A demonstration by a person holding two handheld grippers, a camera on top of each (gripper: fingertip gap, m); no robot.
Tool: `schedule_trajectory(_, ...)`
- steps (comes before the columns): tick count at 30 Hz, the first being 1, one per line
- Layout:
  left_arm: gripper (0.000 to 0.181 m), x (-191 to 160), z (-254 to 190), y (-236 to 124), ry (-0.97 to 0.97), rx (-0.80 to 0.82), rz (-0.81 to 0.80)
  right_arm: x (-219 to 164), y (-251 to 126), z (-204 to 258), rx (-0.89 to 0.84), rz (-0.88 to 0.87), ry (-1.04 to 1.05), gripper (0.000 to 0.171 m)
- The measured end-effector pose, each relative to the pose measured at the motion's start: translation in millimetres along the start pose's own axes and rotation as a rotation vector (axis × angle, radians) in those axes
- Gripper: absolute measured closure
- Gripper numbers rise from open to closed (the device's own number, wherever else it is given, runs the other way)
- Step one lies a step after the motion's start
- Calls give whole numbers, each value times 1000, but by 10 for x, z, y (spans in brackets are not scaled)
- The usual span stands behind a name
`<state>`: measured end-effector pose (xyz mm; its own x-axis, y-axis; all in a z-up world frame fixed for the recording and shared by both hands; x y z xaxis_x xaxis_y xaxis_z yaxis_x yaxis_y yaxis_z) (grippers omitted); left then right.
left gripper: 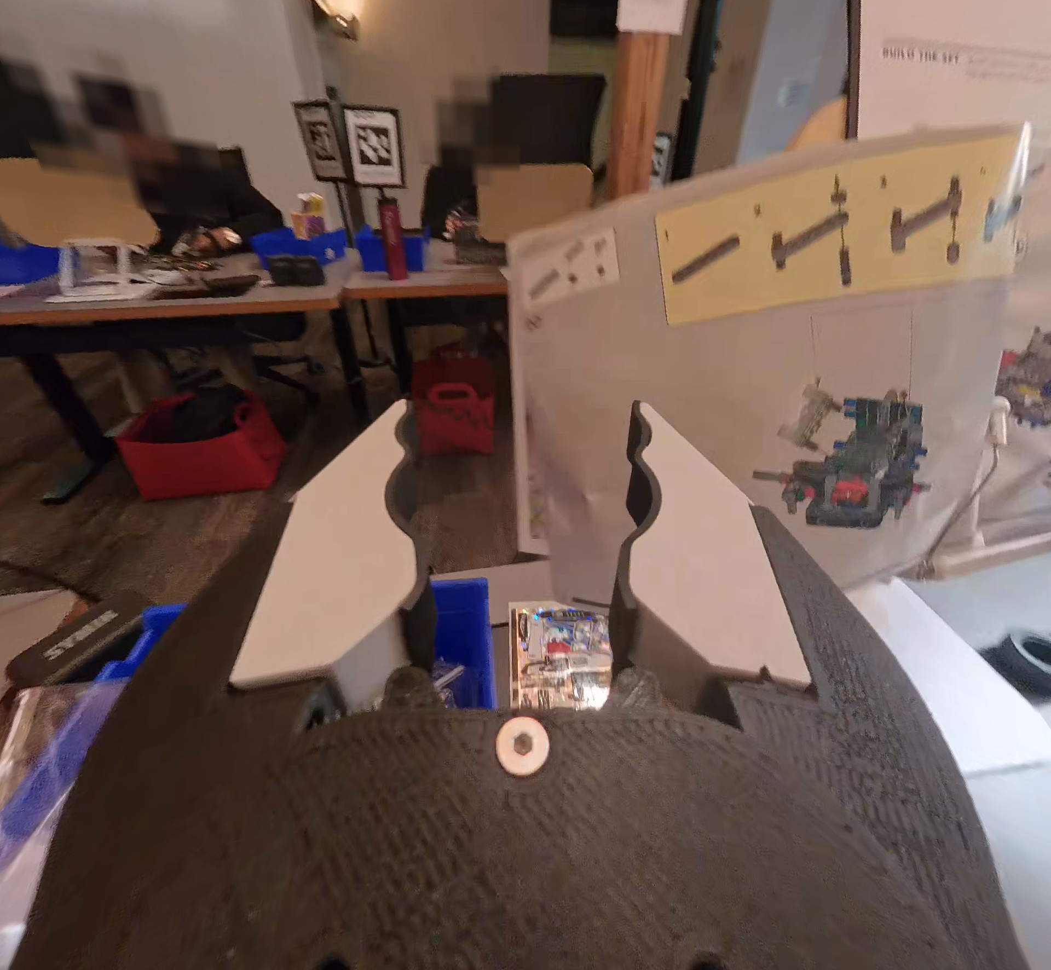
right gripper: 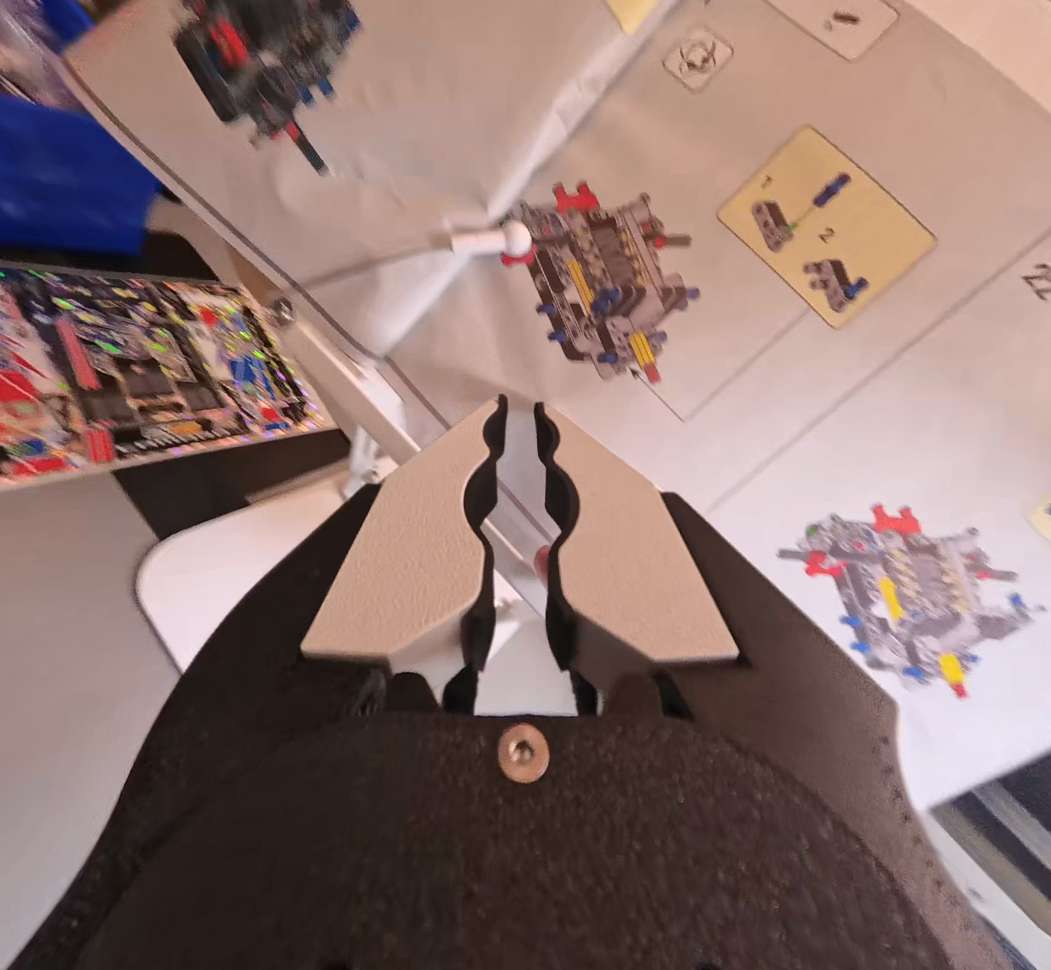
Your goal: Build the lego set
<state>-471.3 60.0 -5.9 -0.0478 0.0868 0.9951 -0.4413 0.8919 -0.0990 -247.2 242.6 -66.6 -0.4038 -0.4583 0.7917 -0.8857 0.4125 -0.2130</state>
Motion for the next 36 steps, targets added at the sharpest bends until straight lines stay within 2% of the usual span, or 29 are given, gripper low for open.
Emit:
schedule_trajectory(2,117,116,-68,-108,9,29,-65,-92,-4,-89,-69,38,-72,171)
schedule_trajectory(3,126,156,-208,-147,38,6,-88,-108,-8,-105,-88,37,-109,171)
schedule_trajectory(5,129,117,-638,-162,115,-88,-66,-141,-14,-128,-115,65,-140,171)
schedule_trajectory(7,138,-75,-1209,-138,216,-243,21,-180,-20,-159,-134,99,-166,171)
schedule_trajectory(10,145,-352,-1851,-53,367,-344,94,-224,-44,-198,-134,133,-159,171)
schedule_trajectory(12,145,-519,-2160,67,402,-390,154,-253,-60,-229,-129,156,-148,171)
schedule_trajectory(15,147,-662,-2316,349,450,-318,217,-271,-74,-245,-116,166,-140,171)
schedule_trajectory(18,160,-666,-2264,523,491,-198,218,-296,-123,-292,-57,152,-18,171)
schedule_trajectory(20,164,-656,-2236,537,484,-181,208,-316,-230,-507,-59,84,121,160)
schedule_trajectory(23,171,-649,-2209,517,474,-203,195,-421,-421,-1040,-133,-6,330,127)
schedule_trajectory(24,181,-649,-2196,514,477,-203,193,-466,-478,-1222,-162,-35,393,117)
schedule_trajectory(26,181,-649,-2192,510,471,-224,192,-587,-512,-1502,-178,-57,479,101)
schedule_trajectory(28,181,-649,-2198,506,442,-253,192,-701,-442,-1655,-132,-53,535,85)
schedule_trajectory(29,181,-646,-2196,500,427,-268,186,-732,-394,-1674,-77,-57,573,84)
schedule_trajectory(32,181,-641,-2194,488,381,-301,159,-698,-297,-1614,139,-111,679,117)
schedule_trajectory(35,181,-628,-2185,472,327,-318,136,-686,-367,-1703,212,-177,717,153)
schedule_trajectory(36,181,-626,-2188,468,312,-324,133,-710,-380,-1699,229,-170,717,157)
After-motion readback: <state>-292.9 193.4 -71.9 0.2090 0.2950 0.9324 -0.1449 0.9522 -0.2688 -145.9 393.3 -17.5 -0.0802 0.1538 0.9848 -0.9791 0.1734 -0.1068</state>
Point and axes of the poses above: each gripper's, where its closed fingertips meet, y out along the fingers, x out of its top, z = x × y across the jaws, the point moved 1 cm from there along -y, back along the fingers, and after that the axes turned 5 degrees about z, right-handed, at the moved point
